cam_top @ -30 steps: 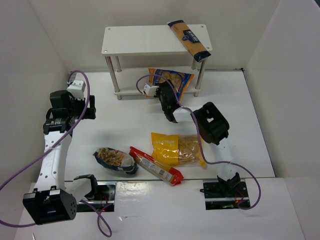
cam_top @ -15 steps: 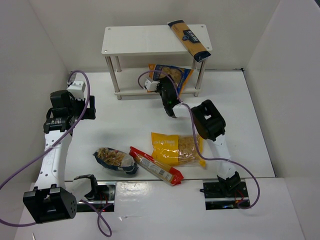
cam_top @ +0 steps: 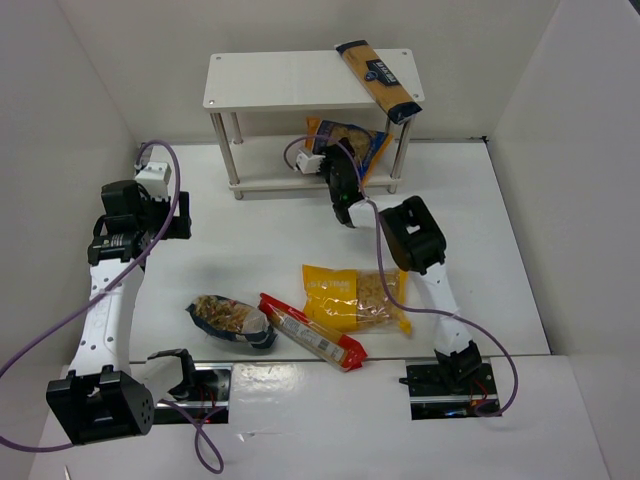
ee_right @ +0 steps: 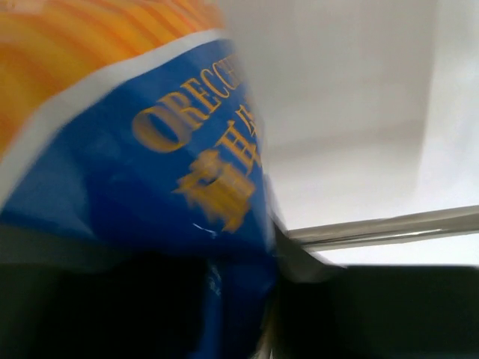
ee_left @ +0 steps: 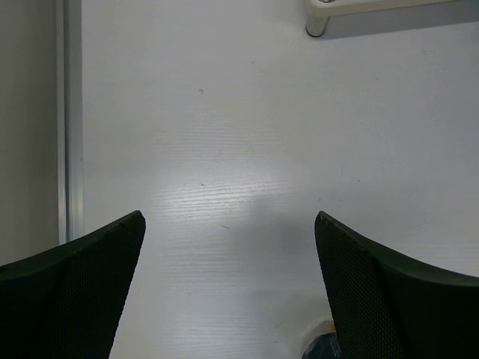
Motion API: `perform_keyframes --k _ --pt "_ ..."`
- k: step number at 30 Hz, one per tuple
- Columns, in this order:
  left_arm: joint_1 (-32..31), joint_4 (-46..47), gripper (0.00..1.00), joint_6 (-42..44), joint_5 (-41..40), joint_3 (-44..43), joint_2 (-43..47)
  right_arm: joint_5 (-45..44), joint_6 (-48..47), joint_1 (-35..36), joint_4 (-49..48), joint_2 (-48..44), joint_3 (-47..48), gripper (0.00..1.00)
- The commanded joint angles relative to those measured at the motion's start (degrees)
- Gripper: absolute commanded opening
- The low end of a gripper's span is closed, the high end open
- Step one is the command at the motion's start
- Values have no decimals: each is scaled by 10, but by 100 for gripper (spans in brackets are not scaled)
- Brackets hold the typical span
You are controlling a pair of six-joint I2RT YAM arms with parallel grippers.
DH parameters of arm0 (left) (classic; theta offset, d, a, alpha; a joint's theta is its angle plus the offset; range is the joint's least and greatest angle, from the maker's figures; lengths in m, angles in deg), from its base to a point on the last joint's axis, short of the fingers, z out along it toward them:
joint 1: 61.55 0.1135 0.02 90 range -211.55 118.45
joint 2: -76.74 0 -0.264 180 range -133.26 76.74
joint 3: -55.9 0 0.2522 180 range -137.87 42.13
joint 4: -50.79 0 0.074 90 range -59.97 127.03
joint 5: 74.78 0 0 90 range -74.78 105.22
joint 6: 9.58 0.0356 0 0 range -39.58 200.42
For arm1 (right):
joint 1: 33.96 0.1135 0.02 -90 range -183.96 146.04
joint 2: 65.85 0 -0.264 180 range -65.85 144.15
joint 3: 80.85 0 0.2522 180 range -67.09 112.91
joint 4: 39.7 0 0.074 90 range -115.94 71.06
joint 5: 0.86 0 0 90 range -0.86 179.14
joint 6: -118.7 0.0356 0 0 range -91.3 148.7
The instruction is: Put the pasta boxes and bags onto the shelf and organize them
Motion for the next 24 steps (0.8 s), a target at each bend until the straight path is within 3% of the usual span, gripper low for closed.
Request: perform_keyframes --k 1,3,6,12,24 --pt "4 17 100 5 -4 1 0 6 -14 -11 -96 -4 44 44" --pt "4 17 100 5 -4 1 0 6 -14 -11 -96 -4 38 62" --pt "4 17 100 5 -4 1 0 6 -14 -11 -110 -11 23 73" --pt "4 17 100 5 -4 1 0 1 -9 -5 -110 -59 -43 81" --pt "4 17 100 5 12 1 16 -18 21 45 -110 -169 -170 85"
